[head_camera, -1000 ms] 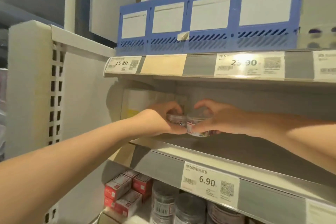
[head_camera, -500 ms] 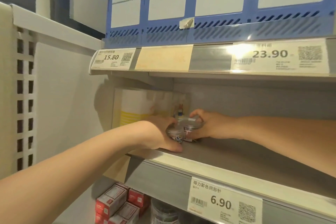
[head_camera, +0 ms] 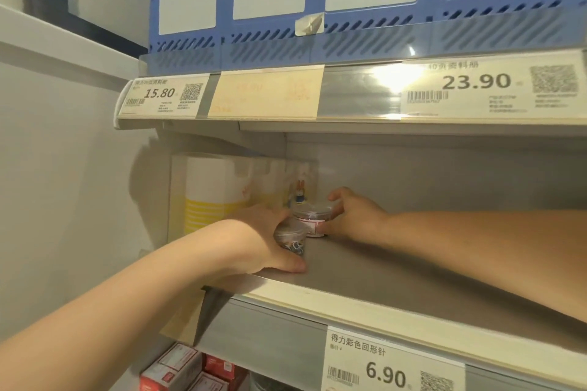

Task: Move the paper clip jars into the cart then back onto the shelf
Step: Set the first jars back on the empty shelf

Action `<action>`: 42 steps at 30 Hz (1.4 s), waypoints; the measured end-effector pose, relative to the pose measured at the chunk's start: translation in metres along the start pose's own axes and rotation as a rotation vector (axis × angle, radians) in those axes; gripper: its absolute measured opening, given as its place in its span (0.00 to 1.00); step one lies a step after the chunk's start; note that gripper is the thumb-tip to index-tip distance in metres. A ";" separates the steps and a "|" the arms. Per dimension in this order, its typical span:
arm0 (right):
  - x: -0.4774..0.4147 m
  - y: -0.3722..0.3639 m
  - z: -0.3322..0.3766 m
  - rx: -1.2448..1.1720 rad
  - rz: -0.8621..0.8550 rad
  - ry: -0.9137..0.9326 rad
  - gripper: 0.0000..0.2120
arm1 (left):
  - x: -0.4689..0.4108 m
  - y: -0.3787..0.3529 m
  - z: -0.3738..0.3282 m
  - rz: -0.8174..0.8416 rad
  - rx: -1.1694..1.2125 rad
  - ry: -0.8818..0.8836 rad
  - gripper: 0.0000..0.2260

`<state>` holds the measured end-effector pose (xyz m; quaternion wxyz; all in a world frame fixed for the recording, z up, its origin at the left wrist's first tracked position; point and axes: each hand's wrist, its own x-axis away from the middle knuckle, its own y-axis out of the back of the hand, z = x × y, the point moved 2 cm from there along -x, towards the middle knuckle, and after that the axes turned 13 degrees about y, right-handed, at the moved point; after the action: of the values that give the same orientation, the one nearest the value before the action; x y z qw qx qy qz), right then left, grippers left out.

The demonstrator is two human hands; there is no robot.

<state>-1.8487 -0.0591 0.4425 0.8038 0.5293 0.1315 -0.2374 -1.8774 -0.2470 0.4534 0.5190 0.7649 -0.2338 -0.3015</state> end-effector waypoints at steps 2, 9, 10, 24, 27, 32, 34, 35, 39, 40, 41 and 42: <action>-0.003 -0.006 -0.004 0.026 -0.021 -0.016 0.29 | -0.001 -0.001 0.001 -0.001 0.004 -0.006 0.31; -0.009 -0.017 -0.011 0.032 -0.020 -0.011 0.13 | -0.003 -0.002 0.003 -0.016 -0.004 -0.034 0.31; -0.010 -0.018 -0.012 0.028 -0.023 -0.002 0.13 | -0.003 -0.002 0.003 -0.017 0.002 -0.037 0.31; -0.010 -0.017 -0.014 0.022 -0.047 0.010 0.09 | -0.004 -0.004 0.005 -0.020 0.019 -0.046 0.33; -0.003 -0.013 -0.006 0.058 -0.008 0.104 0.10 | -0.004 -0.004 0.005 -0.014 0.019 -0.042 0.32; 0.008 0.003 0.004 0.188 0.081 0.221 0.10 | -0.003 -0.004 0.004 -0.006 0.024 -0.033 0.34; 0.017 0.009 0.010 0.069 0.103 0.262 0.13 | -0.001 -0.003 0.004 0.004 0.062 -0.034 0.33; 0.022 0.011 0.014 -0.009 0.138 0.263 0.15 | 0.000 -0.003 0.003 0.009 0.085 -0.035 0.34; 0.036 0.013 0.029 -0.113 0.293 0.247 0.22 | 0.000 -0.002 0.003 0.027 0.118 -0.031 0.39; 0.038 0.013 0.033 -0.123 0.310 0.249 0.23 | -0.001 -0.002 0.004 0.034 0.125 -0.027 0.41; 0.039 0.013 0.035 -0.136 0.326 0.251 0.24 | -0.001 -0.003 0.004 0.045 0.133 -0.020 0.43; 0.040 0.013 0.038 -0.145 0.341 0.254 0.24 | -0.002 -0.003 0.005 0.054 0.145 -0.015 0.45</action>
<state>-1.8092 -0.0993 0.4495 0.8453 0.5104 0.1569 -0.0192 -1.8820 -0.2480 0.4492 0.4686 0.7915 -0.2794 -0.2755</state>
